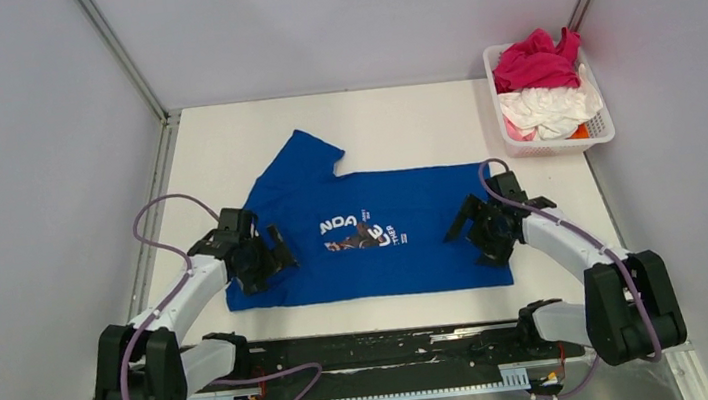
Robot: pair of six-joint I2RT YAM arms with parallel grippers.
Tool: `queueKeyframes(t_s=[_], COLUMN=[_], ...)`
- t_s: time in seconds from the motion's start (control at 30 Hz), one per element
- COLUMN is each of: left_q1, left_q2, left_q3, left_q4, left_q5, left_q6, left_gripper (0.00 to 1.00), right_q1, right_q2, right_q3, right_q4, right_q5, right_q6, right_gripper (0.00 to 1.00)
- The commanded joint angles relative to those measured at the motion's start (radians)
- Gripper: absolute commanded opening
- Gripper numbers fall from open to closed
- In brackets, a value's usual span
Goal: Fold and stack the t-shirts
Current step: Fold the flattened tshirt in 1/3 of the way
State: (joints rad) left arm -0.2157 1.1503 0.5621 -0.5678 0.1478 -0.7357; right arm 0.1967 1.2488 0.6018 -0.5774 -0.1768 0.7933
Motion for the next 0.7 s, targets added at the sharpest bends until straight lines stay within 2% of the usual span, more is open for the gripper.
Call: queueKeyframes(t_s=[0.0,0.2,0.3,0.67], left_q1=[-0.009,-0.010,-0.011,-0.013], left_q2=[-0.035,-0.075,-0.090,-0.194], left_q3=[-0.015,-0.014,-0.018,0.032], left_q4=[-0.041,-0.058,-0.076,-0.128], left_q5=[-0.036,-0.050,-0.062,-0.016], left_q6=[-0.033,-0.029,-0.022,-0.002], left_gripper=[1.00,1.00,1.00,1.00], right_q1=[0.010,0.021,0.020,0.020], right_q2=[-0.006,-0.056,-0.079,-0.263], right_q3=[-0.058,-0.075,-0.055,0.083], right_q4=[-0.163,-0.187,-0.179,-0.105], right_q5=[0.012,-0.002,0.040,0.087], right_q6=[0.022,0.042,0.031,-0.097], right_gripper=[1.00,1.00,1.00,1.00])
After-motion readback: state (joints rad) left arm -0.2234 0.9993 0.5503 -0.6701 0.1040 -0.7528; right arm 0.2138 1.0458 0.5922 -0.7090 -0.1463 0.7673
